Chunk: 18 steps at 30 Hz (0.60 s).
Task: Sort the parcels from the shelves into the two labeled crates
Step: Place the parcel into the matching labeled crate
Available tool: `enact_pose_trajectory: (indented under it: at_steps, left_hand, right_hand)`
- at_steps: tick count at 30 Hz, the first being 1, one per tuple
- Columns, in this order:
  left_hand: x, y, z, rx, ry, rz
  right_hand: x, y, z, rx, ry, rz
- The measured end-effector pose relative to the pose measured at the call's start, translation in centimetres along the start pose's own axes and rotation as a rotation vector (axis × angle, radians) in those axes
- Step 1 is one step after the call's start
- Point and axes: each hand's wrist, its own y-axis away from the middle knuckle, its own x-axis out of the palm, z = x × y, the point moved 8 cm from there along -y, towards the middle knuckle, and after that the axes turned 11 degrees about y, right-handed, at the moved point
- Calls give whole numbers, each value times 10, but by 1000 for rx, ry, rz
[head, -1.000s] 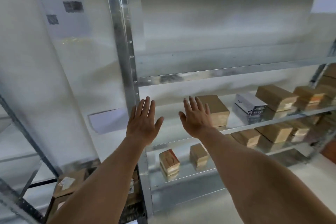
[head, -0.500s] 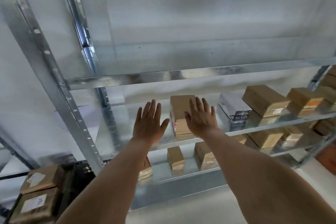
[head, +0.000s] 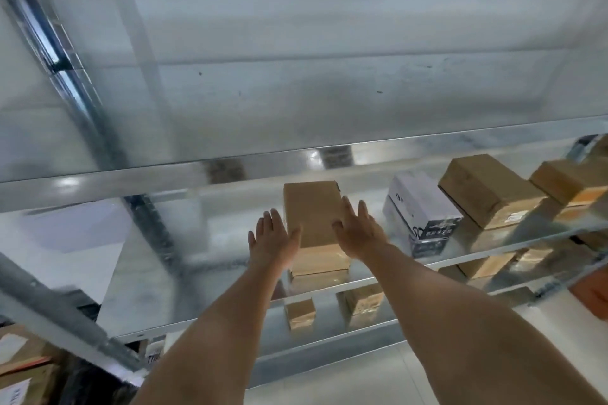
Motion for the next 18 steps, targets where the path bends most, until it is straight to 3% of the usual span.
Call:
enact_pose_trajectory:
  at_steps: [4,7,11,18]
  left_hand:
    - [26,-22,12,-155,135,110]
    - [40,-24,14,-213,416,156]
    - [43,-16,15,-238,709,101]
    - [39,42,4,-168,932,-31]
  right_hand:
    - [26,-24,-4,14,-134,116]
    - [37,-26,-5,30,-272,170]
    - [36,-26,-19,104,-436,150]
    - [40,-1,-48,148,-646,150]
